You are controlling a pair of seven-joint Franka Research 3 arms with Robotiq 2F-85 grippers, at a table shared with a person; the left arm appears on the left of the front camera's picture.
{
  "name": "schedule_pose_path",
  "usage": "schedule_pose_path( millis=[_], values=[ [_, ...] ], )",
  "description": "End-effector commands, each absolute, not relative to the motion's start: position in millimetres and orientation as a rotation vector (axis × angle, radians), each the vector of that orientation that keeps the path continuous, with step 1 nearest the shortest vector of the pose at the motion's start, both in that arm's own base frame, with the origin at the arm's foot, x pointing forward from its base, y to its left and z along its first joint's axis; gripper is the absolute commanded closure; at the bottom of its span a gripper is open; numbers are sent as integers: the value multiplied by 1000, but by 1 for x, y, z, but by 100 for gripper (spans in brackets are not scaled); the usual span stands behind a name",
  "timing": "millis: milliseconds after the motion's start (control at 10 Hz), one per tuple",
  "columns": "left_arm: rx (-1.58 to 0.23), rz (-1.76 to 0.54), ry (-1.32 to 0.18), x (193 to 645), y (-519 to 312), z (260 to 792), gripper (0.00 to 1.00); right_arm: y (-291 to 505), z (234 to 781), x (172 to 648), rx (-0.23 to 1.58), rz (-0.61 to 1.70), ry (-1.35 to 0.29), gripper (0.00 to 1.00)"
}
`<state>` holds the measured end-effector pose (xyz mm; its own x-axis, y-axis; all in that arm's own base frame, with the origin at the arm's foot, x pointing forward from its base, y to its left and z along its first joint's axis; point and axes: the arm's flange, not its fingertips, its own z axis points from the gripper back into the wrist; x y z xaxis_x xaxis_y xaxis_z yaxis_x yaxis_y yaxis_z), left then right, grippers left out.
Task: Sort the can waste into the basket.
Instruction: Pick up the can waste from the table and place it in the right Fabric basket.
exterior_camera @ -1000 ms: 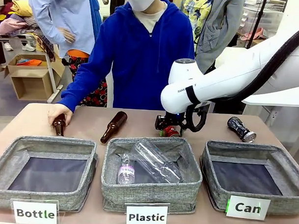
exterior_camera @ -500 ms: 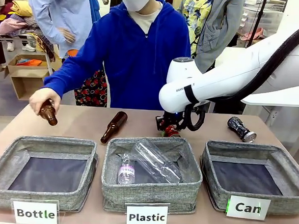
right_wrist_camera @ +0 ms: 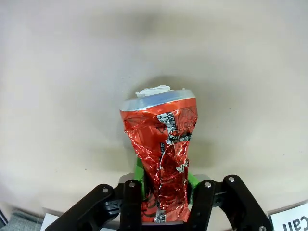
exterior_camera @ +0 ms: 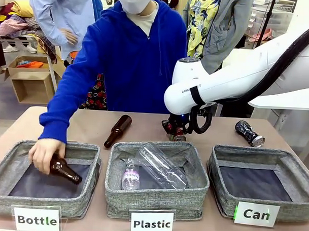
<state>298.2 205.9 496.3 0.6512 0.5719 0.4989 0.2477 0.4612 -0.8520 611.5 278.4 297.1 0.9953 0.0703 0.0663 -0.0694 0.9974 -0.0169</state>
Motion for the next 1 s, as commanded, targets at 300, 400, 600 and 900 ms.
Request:
schedule_pose_path(
  millis=[300,400,600,900],
  values=[
    [-1243,139,-997,240,232,555,0,257,305,613,-14,73,-62,100],
    [-1219,133,-1000,240,231,557,0,256,314,611,-9,71,-79,100],
    [-1230,119,-984,241,227,554,0,250,335,605,3,85,-97,100],
    [-1247,18,-828,272,173,535,0,223,414,579,33,172,-104,100]
  ],
)
